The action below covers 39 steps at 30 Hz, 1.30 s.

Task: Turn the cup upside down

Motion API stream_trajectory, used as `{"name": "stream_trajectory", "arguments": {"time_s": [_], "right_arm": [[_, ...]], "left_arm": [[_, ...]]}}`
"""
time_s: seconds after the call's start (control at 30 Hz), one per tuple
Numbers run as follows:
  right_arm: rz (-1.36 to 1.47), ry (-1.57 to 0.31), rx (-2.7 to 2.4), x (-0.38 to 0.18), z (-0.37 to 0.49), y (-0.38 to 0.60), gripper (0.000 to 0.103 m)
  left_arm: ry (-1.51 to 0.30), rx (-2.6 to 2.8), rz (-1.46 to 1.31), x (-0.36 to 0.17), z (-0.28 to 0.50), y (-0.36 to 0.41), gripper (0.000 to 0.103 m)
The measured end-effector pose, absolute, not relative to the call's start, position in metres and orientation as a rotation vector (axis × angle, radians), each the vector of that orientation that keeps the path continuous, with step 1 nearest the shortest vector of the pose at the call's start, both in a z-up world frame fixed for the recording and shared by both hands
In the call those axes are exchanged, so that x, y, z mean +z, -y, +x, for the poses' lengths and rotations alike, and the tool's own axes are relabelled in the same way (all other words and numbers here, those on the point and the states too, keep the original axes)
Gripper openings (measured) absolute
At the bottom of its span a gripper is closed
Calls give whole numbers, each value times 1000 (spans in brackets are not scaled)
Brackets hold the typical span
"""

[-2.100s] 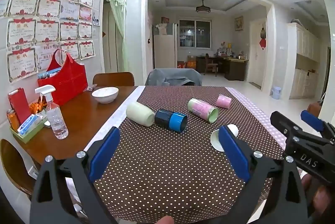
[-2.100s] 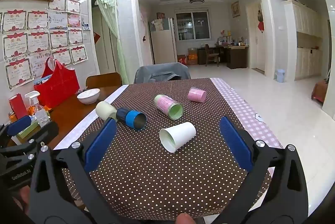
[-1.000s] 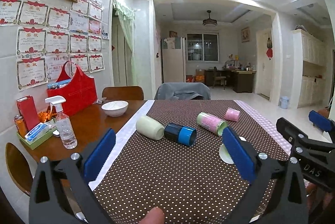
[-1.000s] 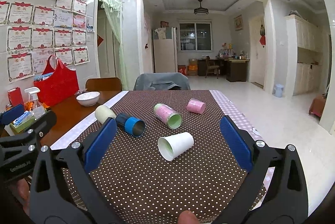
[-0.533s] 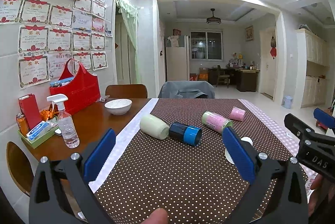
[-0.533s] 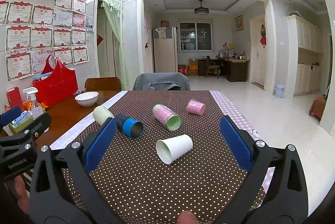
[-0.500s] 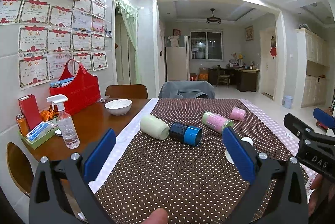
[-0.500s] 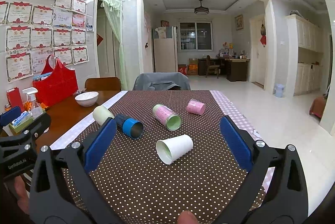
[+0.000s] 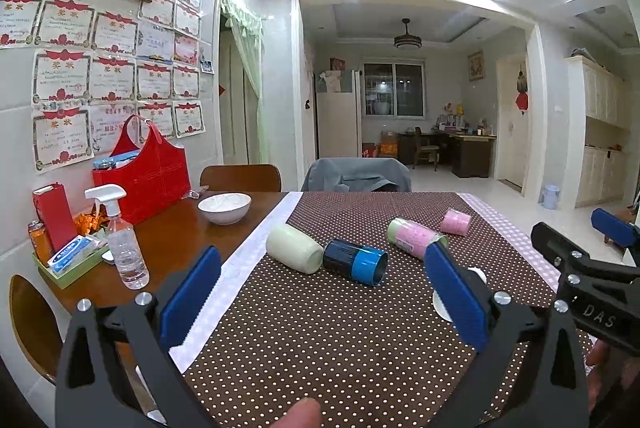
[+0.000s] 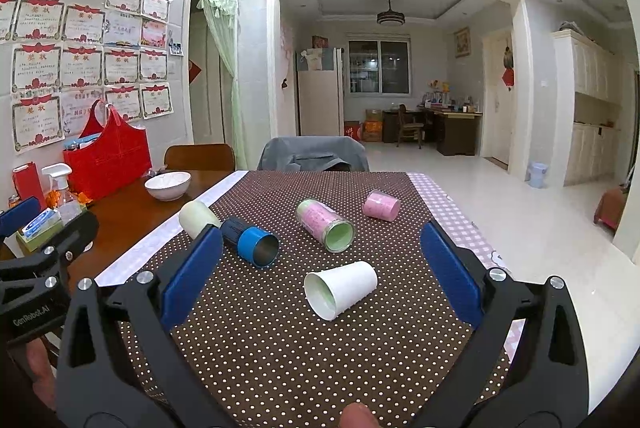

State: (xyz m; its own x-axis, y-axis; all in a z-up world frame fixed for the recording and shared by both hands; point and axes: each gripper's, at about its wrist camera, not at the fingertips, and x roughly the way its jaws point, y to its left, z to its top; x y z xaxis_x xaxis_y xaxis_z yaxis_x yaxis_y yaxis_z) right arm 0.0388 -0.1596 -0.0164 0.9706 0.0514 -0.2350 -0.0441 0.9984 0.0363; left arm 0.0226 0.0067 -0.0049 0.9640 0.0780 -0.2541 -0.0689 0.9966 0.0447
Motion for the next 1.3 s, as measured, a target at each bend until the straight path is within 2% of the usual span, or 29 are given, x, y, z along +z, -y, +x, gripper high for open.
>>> {"name": "stream_trajectory", "arguments": {"time_s": [0.2,0.5,1.0,1.3], "right_arm": [[38,-282,62,-23,63,162,97],[70,-396,78,-36,131,181,97],[209,-635,13,-56,270,266,97],[283,-768,-29,-81,335,305,97]], "left_arm": [[-280,49,96,-9,43,6,99],[-392,-10,178,-15,115,25,99],[-609,-228,368,-14,292,91,99],[-745,-411,552,-40,390,141,99]]}}
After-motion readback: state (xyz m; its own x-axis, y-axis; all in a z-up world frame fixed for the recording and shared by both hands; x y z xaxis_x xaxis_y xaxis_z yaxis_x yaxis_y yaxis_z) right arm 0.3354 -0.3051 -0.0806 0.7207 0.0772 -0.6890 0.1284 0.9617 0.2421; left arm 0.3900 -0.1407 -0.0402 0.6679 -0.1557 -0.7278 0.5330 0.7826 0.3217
